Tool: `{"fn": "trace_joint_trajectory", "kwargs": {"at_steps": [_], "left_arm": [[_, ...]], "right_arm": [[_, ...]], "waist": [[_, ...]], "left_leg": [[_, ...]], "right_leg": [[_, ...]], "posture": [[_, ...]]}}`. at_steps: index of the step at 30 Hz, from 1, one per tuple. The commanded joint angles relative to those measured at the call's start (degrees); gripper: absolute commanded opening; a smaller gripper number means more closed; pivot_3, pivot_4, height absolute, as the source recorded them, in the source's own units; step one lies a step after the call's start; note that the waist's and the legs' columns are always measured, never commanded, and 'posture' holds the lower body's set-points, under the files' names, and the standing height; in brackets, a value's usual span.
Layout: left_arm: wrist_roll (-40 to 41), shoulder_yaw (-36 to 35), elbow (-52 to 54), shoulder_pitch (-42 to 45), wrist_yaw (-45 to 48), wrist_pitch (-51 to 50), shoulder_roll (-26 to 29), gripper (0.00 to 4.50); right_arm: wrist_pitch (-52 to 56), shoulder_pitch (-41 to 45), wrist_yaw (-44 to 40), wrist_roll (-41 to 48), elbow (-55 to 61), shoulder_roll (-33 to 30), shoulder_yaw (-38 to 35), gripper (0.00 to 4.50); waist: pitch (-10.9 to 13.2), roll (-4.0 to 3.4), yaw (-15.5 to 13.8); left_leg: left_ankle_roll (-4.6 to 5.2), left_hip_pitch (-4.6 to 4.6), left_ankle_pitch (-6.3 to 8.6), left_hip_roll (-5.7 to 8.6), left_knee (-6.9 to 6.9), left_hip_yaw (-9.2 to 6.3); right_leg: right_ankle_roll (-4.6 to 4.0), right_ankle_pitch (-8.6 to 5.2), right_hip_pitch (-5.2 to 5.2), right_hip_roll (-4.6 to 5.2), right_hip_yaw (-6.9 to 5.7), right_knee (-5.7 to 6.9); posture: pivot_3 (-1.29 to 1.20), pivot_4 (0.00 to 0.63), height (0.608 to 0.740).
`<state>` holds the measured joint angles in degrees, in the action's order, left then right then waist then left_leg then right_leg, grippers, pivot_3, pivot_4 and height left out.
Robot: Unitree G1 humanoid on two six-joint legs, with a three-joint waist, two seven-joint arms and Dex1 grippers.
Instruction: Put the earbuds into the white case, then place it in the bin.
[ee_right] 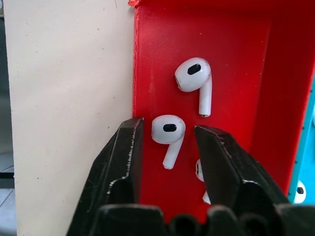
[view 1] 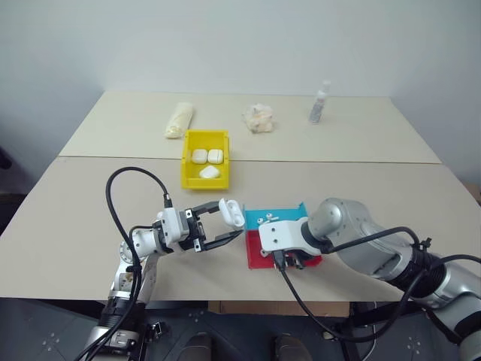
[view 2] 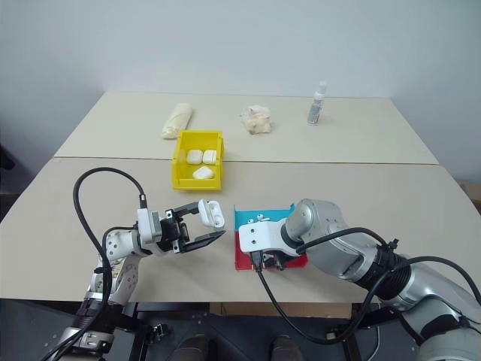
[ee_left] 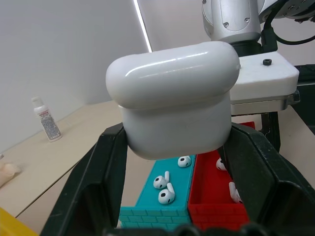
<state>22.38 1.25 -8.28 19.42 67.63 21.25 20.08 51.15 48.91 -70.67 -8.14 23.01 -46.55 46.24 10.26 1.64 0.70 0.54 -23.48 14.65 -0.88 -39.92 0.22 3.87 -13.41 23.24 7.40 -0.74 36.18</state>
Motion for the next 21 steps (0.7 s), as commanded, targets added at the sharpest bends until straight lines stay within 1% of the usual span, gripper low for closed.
{"fn": "trace_joint_trajectory", "kwargs": {"at_steps": [1, 7, 9, 12, 19, 21], "left_arm": [[0.13, 0.24, 1.52, -0.22, -0.51, 0.86, 0.31, 2.74], [0.08, 0.35, 1.43, -0.22, -0.59, 0.97, 0.36, 2.74], [0.04, 0.37, 1.47, -0.27, -0.7, 1.0, 0.33, 2.74], [-0.01, 0.46, 1.52, -0.32, -0.75, 0.96, 0.37, 2.74], [-0.24, 0.19, 1.14, -0.19, -1.38, 1.05, 0.66, 2.74], [0.24, 0.21, 1.46, -0.05, -1.25, 0.78, 0.57, 2.74]], "right_arm": [[-1.08, 0.0, -0.13, -0.9, 0.69, -0.28, -1.2, 1.74], [-1.66, -0.04, -0.21, -1.43, 0.69, -0.38, -1.19, 1.74], [-1.61, -0.07, -0.37, -1.4, 0.69, -0.32, -1.27, 1.38], [-1.81, -0.16, -0.51, -1.52, 0.79, -0.38, -1.31, 0.63], [-1.56, -0.21, -0.24, -1.79, 1.33, -0.57, -1.79, 0.63], [-0.75, -0.4, -0.21, -1.01, 2.61, -1.17, -3.52, 0.63]], "waist": [[0.0, 0.0, 0.0], [0.0, 0.0, 0.0], [0.0, 0.0, 0.0], [0.0, 0.0, 0.0], [0.0, 0.0, -0.01], [0.0, 0.0, -0.04]], "left_leg": [[0.0, 0.0, 0.0, 0.0, 0.0, 0.0], [0.0, 0.0, 0.0, 0.0, 0.0, 0.0], [0.0, 0.0, 0.0, 0.0, 0.0, 0.0], [0.0, 0.0, 0.0, 0.0, 0.0, 0.0], [0.0, 0.0, 0.0, 0.0, 0.0, 0.0], [0.0, 0.0, 0.0, 0.0, 0.0, 0.0]], "right_leg": [[0.0, 0.0, 0.0, 0.0, 0.0, 0.0], [0.0, 0.0, 0.0, 0.0, 0.0, 0.0], [0.0, 0.0, 0.0, 0.0, 0.0, 0.0], [0.0, 0.0, 0.0, 0.0, 0.0, 0.0], [0.0, 0.0, 0.0, 0.0, -0.01, 0.0], [0.0, 0.0, 0.0, 0.0, -0.01, -0.01]], "posture": [[0.0, 0.15, 0.74], [0.0, 0.15, 0.74], [0.0, 0.15, 0.74], [0.0, 0.15, 0.74], [0.0, 0.15, 0.74], [0.0, 0.15, 0.74]]}}
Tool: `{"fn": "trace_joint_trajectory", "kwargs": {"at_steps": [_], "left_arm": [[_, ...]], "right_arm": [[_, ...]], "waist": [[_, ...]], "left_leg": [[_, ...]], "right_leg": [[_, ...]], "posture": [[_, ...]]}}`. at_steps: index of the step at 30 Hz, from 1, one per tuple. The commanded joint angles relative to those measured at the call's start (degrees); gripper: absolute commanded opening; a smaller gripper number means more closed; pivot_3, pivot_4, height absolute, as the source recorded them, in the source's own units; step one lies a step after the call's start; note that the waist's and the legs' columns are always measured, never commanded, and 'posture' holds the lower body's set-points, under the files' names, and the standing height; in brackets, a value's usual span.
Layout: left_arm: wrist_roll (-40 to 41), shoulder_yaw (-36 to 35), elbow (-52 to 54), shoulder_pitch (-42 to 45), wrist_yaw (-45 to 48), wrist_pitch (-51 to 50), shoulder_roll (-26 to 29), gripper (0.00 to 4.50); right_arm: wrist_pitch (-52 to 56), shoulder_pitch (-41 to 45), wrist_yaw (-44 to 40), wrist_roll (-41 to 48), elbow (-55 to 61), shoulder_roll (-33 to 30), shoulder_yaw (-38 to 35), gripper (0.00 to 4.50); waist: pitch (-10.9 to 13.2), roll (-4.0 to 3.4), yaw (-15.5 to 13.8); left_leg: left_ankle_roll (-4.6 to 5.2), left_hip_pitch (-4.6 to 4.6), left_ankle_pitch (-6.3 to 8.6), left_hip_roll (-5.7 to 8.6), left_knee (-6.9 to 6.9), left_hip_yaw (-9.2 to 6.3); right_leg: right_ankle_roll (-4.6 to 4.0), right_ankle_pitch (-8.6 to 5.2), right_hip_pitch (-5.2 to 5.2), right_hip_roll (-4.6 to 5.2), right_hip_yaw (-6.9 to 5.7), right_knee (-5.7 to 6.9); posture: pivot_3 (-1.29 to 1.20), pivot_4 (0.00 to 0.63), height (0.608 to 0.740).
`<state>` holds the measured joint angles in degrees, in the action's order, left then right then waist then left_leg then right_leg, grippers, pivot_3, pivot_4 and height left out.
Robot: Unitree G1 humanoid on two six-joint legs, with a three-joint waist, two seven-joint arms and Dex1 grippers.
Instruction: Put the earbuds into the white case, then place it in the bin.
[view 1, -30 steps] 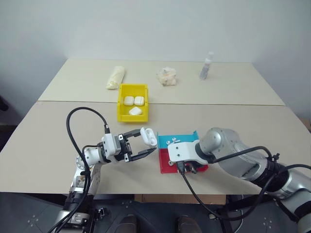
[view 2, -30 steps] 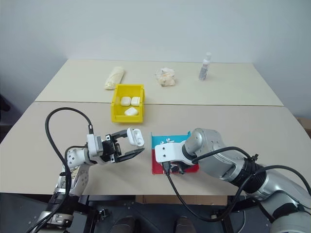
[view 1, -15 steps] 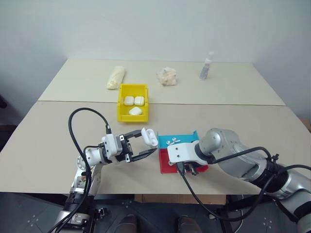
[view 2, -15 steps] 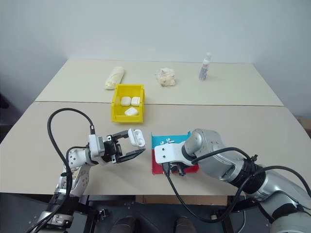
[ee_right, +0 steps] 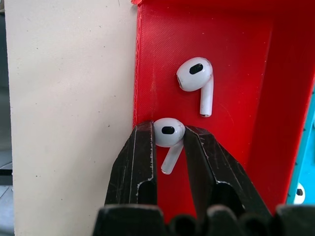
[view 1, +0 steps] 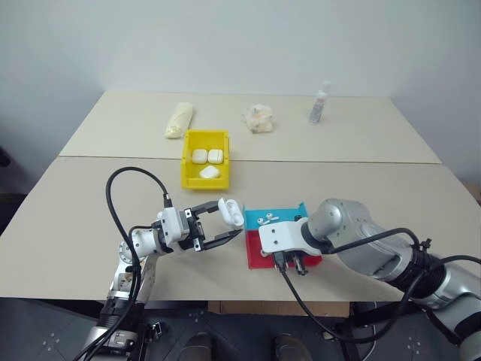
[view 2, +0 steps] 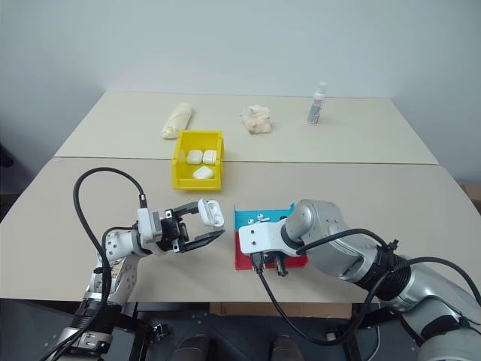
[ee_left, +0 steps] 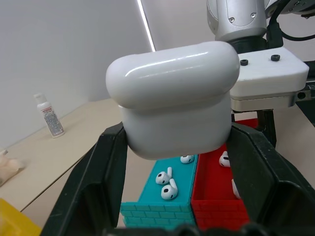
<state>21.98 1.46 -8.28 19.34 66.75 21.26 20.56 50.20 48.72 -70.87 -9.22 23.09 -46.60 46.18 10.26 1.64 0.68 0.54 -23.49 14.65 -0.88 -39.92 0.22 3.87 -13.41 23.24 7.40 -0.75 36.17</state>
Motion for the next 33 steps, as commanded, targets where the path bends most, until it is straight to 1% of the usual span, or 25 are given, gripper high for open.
{"fn": "trace_joint_trajectory", "kwargs": {"at_steps": [1, 4, 6, 8, 10, 12, 16, 19, 20, 21, 23, 26, 28, 33], "left_arm": [[1.0, 0.0, 1.74, 0.1, -0.24, 0.61, 0.04, 2.74], [2.51, -0.03, 3.24, 0.21, 0.29, -0.2, -0.01, 2.74], [3.91, 0.11, 5.83, 0.17, -0.06, -2.24, 0.09, 2.74], [6.32, 0.38, 9.43, 0.45, -0.51, -5.37, -0.04, 2.74], [8.34, 0.6, 12.08, 1.06, -1.17, -8.2, -0.52, 2.74], [9.94, 0.9, 13.94, 1.72, -1.6, -10.73, -0.86, 2.74], [14.34, 2.01, 15.91, 3.07, 1.39, -15.07, -1.41, 2.74], [15.65, 2.78, 15.64, 4.75, 3.93, -17.54, -1.04, 2.74], [15.75, 2.98, 15.38, 5.22, 4.66, -17.77, -1.14, 2.74], [15.38, 3.49, 15.02, 6.12, 5.24, -18.14, -1.29, 2.74], [15.06, 4.03, 14.52, 7.5, 6.04, -18.85, -1.63, 2.74], [14.65, 4.68, 13.37, 9.35, 7.52, -18.52, -2.75, 2.74], [14.18, 4.87, 12.91, 10.03, 8.0, -18.12, -3.43, 2.74], [13.69, 4.34, 12.82, 11.05, 7.36, -18.26, -4.12, 2.74]], "right_arm": [[1.3, -0.4, -0.01, 1.24, 3.73, -1.32, -5.4, 0.63], [5.2, -1.21, -0.01, 6.41, 7.87, -1.57, -14.38, 0.63], [7.72, -2.05, -0.95, 11.49, 10.56, -2.33, -22.72, 0.63], [7.51, -3.97, -1.25, 15.57, 11.85, -4.08, -32.3, 0.63], [6.93, -5.85, -0.9, 19.04, 11.6, -5.06, -40.27, 0.63], [6.91, -6.98, 0.13, 22.45, 10.63, -4.59, -46.32, 0.63], [-5.42, -10.82, 3.85, 27.21, 8.16, 0.0, -58.79, 0.63], [-9.74, -9.97, 6.28, 35.38, 7.77, 6.24, -65.65, 0.63], [-10.46, -9.69, 7.29, 37.33, 7.77, 7.58, -66.73, 0.63], [-10.72, -8.8, 9.57, 40.31, 7.56, 10.28, -68.06, 0.63], [-13.27, -8.35, 12.27, 43.43, 7.27, 13.79, -68.76, 0.63], [-19.22, -9.7, 12.72, 47.48, 7.62, 18.78, -67.92, 0.63], [-21.41, -10.79, 13.21, 48.14, 7.68, 20.36, -65.9, 0.63], [-29.77, -14.07, 10.37, 48.02, 6.91, 22.76, -60.4, 0.63]], "waist": [[0.0, 0.0, -0.03], [0.0, 0.0, -0.04], [0.0, 0.0, -0.06], [0.01, 0.0, -0.39], [0.01, 0.0, -0.76], [0.0, 0.0, -0.88], [0.0, 0.01, -0.82], [0.0, -0.01, -0.56], [0.0, -0.01, -0.49], [0.0, -0.02, -0.47], [0.0, -0.02, -0.41], [0.0, -0.02, -0.36], [0.0, -0.02, -0.4], [0.01, -0.04, -0.07]], "left_leg": [[0.0, 0.0, 0.0, 0.0, 0.0, 0.0], [0.0, -0.03, 0.0, 0.0, 0.01, -0.01], [0.0, -0.04, 0.0, -0.01, 0.01, -0.02], [0.0, -0.03, 0.0, -0.02, 0.02, -0.04], [0.0, -0.02, 0.01, -0.01, 0.03, -0.03], [0.01, -0.01, 0.01, -0.01, 0.02, -0.02], [0.01, 0.09, 0.01, -0.01, 0.07, 0.01], [0.01, 0.11, 0.01, 0.0, 0.09, 0.05], [0.01, 0.13, 0.01, -0.01, 0.1, 0.03], [0.01, 0.12, 0.01, -0.02, 0.1, 0.03], [0.01, 0.12, 0.0, -0.02, 0.1, 0.02], [0.01, 0.13, 0.0, -0.01, 0.1, 0.0], [0.01, 0.11, 0.0, 0.0, 0.1, 0.0], [0.01, 0.12, 0.0, -0.01, 0.11, 0.0]], "right_leg": [[0.0, 0.0, 0.0, 0.0, 0.0, 0.0], [0.0, 0.0, 0.01, 0.0, 0.0, -0.02], [0.0, 0.0, 0.01, 0.0, -0.01, -0.02], [0.0, 0.0, -0.02, 0.0, -0.02, -0.04], [0.0, 0.0, -0.08, 0.0, -0.04, -0.09], [0.01, 0.01, -0.1, 0.0, -0.02, -0.11], [0.0, 0.01, -0.13, 0.0, 0.01, -0.05], [0.0, 0.02, -0.11, 0.0, 0.06, -0.03], [0.0, 0.01, -0.11, -0.01, 0.06, -0.04], [0.0, 0.01, -0.11, -0.03, 0.05, -0.04], [0.0, 0.02, -0.13, -0.03, 0.04, -0.05], [0.0, 0.02, -0.15, -0.03, 0.03, -0.05], [0.0, 0.02, -0.14, -0.03, 0.04, -0.05], [-0.01, 0.02, -0.12, -0.03, 0.04, -0.04]], "posture": [[0.0, 0.15, 0.74], [0.0, 0.15, 0.74], [0.0, 0.15, 0.74], [0.0, 0.15, 0.74], [0.0, 0.15, 0.74], [0.0, 0.15, 0.74], [0.0, 0.15, 0.74], [0.0, 0.15, 0.74], [0.0, 0.15, 0.74], [0.0, 0.15, 0.74], [0.0, 0.15, 0.74], [0.0, 0.15, 0.74], [0.0, 0.15, 0.74], [0.0, 0.15, 0.74]]}}
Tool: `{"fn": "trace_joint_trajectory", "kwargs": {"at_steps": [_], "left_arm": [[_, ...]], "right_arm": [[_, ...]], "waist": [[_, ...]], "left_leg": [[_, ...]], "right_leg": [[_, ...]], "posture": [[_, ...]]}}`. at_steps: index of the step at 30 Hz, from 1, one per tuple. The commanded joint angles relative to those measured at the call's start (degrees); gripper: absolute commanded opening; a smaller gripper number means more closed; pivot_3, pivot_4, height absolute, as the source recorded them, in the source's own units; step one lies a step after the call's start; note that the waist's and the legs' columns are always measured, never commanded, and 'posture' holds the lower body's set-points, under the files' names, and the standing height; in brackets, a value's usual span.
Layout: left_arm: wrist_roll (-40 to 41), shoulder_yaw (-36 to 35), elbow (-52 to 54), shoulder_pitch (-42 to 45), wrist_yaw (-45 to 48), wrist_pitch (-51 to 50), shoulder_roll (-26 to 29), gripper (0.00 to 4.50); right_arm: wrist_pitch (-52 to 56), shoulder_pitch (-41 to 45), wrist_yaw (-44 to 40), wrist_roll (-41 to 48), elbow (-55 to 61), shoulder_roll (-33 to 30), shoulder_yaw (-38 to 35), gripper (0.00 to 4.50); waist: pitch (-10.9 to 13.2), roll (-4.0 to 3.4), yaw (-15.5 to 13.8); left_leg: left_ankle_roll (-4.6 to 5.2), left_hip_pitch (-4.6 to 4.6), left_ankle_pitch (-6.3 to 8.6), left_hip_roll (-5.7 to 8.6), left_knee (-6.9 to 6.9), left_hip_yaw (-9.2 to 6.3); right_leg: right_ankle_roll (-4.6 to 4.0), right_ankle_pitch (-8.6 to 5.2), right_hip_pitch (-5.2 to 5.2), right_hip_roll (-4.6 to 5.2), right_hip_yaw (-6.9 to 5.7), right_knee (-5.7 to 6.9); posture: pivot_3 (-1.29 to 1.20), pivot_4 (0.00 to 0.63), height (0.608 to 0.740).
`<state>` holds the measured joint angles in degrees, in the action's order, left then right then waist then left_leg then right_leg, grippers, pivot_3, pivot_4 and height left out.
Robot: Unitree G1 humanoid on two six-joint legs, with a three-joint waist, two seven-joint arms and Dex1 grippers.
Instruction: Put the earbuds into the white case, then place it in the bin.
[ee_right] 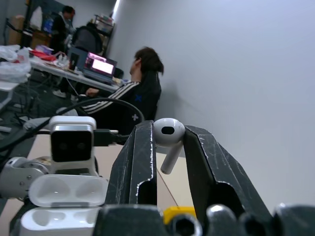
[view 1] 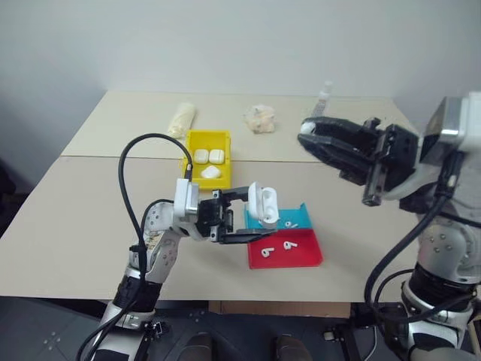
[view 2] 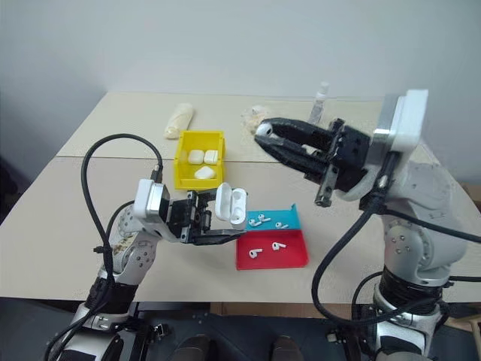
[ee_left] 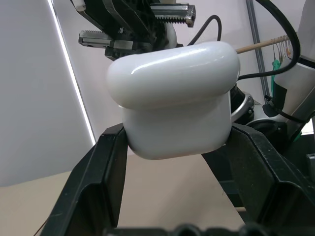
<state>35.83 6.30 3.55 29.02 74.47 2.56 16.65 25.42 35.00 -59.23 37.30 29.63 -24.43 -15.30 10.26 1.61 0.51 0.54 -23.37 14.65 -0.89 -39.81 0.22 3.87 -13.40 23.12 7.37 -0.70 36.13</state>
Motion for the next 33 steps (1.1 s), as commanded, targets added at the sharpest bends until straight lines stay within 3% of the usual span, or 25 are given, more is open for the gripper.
{"fn": "trace_joint_trajectory", "kwargs": {"at_steps": [1, 7, 29, 33], "left_arm": [[-0.25, -0.65, 0.93, 1.46, -0.32, 0.58, -0.2, 2.74], [-0.86, -1.31, 1.07, 1.12, -0.53, 0.86, 0.57, 2.74], [-2.18, -1.36, -0.68, 1.4, -0.6, 2.54, -0.72, 2.74], [-2.34, -1.33, -1.03, 1.56, -0.62, 2.86, -0.97, 2.74]], "right_arm": [[-6.81, -0.89, -1.79, 0.93, -0.08, 0.96, 2.19, 0.63], [-12.35, -1.84, -3.95, -2.25, -4.04, -0.28, 8.05, 0.63], [-13.58, -4.49, -4.18, -2.73, -7.64, -5.31, 12.96, 0.63], [-15.01, -4.44, -4.3, -4.15, -7.74, -5.6, 13.54, 1.97]], "waist": [[0.0, 0.0, 0.16], [0.0, -0.01, 0.18], [0.01, -0.01, 0.12], [0.01, -0.01, 0.12]], "left_leg": [[0.0, 0.0, 0.0, 0.0, 0.0, 0.0], [0.0, 0.08, 0.0, 0.0, 0.0, 0.0], [0.0, 0.06, 0.0, 0.0, 0.01, 0.0], [0.0, 0.06, 0.0, 0.0, 0.01, 0.01]], "right_leg": [[0.0, 0.0, 0.0, 0.0, 0.0, 0.01], [0.0, 0.0, -0.04, -0.01, 0.01, 0.02], [0.0, 0.0, -0.03, -0.01, 0.01, -0.01], [0.0, 0.0, -0.03, -0.01, 0.01, -0.02]], "posture": [[0.0, 0.15, 0.74], [0.0, 0.15, 0.74], [0.0, 0.15, 0.74], [0.0, 0.15, 0.74]]}}
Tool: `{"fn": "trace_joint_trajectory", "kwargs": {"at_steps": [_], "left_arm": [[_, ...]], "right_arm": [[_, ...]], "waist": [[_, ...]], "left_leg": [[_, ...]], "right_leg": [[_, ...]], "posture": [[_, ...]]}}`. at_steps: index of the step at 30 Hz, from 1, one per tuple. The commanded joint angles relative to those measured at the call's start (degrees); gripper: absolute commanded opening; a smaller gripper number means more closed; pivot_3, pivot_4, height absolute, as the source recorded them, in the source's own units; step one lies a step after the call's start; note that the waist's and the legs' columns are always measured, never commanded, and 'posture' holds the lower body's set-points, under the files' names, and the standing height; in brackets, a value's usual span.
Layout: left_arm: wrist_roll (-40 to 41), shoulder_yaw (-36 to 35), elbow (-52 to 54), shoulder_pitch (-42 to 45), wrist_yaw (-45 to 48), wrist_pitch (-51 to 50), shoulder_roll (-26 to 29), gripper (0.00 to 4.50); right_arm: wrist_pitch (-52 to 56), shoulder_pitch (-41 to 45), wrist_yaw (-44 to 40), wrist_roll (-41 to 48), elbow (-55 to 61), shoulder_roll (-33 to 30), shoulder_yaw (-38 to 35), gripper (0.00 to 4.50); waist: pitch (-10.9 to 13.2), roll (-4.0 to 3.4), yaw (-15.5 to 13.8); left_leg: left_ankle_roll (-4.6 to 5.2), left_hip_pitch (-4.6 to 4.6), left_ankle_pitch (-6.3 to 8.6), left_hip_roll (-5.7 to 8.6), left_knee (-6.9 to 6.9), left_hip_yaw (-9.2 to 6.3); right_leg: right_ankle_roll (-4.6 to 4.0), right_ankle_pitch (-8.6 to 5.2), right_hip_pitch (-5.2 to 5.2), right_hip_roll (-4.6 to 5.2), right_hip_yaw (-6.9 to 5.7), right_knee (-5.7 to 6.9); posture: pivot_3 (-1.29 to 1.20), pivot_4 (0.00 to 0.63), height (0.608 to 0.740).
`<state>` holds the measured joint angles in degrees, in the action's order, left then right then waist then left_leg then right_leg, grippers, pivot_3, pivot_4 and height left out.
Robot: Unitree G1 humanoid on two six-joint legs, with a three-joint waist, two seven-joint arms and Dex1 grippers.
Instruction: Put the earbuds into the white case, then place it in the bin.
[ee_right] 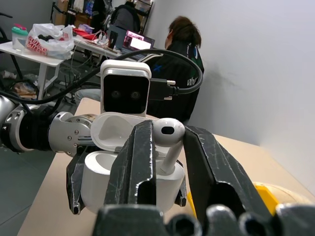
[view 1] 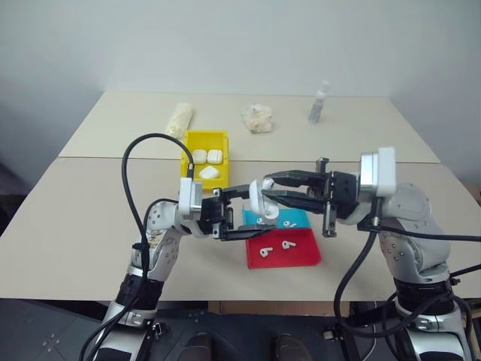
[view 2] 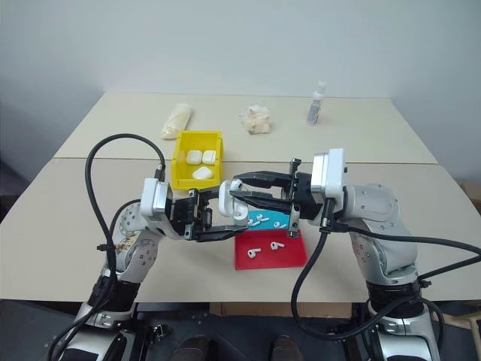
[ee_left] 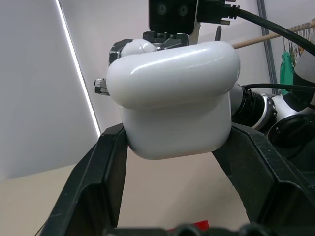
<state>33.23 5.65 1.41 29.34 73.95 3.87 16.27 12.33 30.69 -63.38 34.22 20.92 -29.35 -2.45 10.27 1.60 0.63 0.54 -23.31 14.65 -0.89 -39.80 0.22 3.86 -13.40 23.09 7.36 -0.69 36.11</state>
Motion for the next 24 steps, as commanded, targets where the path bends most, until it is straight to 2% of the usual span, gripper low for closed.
{"fn": "trace_joint_trajectory", "kwargs": {"at_steps": [1, 3, 7, 10, 13, 16, 19, 21, 24], "left_arm": [[0.18, -0.68, 0.98, 1.27, -0.09, 1.61, -0.65, 2.74], [-0.09, -0.76, 0.47, 1.27, 0.07, 2.01, -0.83, 2.74], [-1.27, -0.94, -1.04, 0.89, 0.27, 3.18, -0.75, 2.74], [-2.97, -1.46, -2.5, -0.43, 1.29, 4.43, 1.34, 2.74], [-4.3, -2.24, -3.78, -2.85, 2.66, 6.46, 4.21, 2.74], [-3.62, -3.95, -3.77, -6.3, 3.25, 7.04, 6.73, 2.74], [-4.35, -5.06, -3.7, -9.66, 4.0, 7.98, 9.52, 2.74], [-5.01, -5.09, -4.42, -10.55, 4.14, 9.37, 10.03, 2.74], [-6.75, -4.71, -7.04, -11.17, 3.96, 12.04, 9.66, 2.74]], "right_arm": [[-2.42, -0.15, -0.31, -1.5, 0.91, -0.78, 0.84, 2.3], [-3.19, -0.4, -1.2, -1.65, 0.91, -1.22, 1.05, 2.99], [-4.46, -0.84, -2.63, -1.15, 1.07, -2.19, 0.55, 2.99], [-2.77, 0.57, -2.93, 1.6, 0.63, -4.57, -2.82, 2.99], [5.75, 4.66, -1.65, 0.73, -2.37, -12.11, -3.34, 2.99], [12.09, 10.94, -2.23, -5.3, -7.29, -19.68, 1.82, 2.99], [13.97, 19.85, -8.32, -14.26, -13.12, -24.32, 11.86, 2.99], [14.19, 25.24, -11.73, -19.95, -17.63, -24.43, 18.35, 2.99], [12.17, 32.74, -15.66, -28.41, -28.31, -19.94, 27.54, 2.99]], "waist": [[0.0, 0.0, 0.0], [0.0, 0.0, 0.0], [0.0, 0.0, 0.0], [0.0, 0.0, 0.0], [0.02, -0.06, 0.06], [0.03, -0.08, 0.19], [0.06, -0.14, 0.45], [0.07, -0.17, 0.48], [0.07, -0.17, 0.38]], "left_leg": [[0.0, 0.0, 0.0, 0.0, 0.0, 0.0], [0.0, 0.0, 0.0, 0.0, 0.0, 0.0], [0.0, 0.0, 0.0, 0.0, 0.0, 0.0], [0.0, -0.01, 0.0, 0.0, 0.0, 0.0], [0.0, 0.01, 0.0, 0.0, 0.0, 0.01], [0.0, 0.04, 0.0, -0.04, 0.03, 0.04], [0.0, 0.02, 0.0, -0.06, 0.07, 0.07], [0.01, 0.01, 0.0, -0.06, 0.08, 0.1], [0.01, 0.01, 0.01, -0.05, 0.07, 0.12]], "right_leg": [[0.0, 0.0, 0.0, 0.0, -0.01, 0.0], [0.0, 0.0, 0.0, 0.0, -0.01, 0.0], [0.0, 0.0, 0.0, 0.0, -0.01, -0.01], [0.0, 0.0, 0.0, 0.0, -0.01, -0.01], [0.0, 0.0, 0.01, 0.0, 0.03, 0.0], [-0.04, -0.02, 0.06, -0.01, 0.04, 0.04], [-0.08, -0.04, 0.11, -0.02, 0.05, 0.04], [-0.07, -0.04, 0.13, -0.02, 0.08, 0.03], [-0.07, -0.04, 0.12, -0.02, 0.06, 0.02]], "posture": [[0.0, 0.15, 0.74], [0.0, 0.15, 0.74], [0.0, 0.15, 0.74], [0.0, 0.15, 0.74], [0.0, 0.15, 0.74], [0.0, 0.15, 0.74], [0.0, 0.15, 0.74], [0.0, 0.15, 0.74], [0.0, 0.15, 0.74]]}}
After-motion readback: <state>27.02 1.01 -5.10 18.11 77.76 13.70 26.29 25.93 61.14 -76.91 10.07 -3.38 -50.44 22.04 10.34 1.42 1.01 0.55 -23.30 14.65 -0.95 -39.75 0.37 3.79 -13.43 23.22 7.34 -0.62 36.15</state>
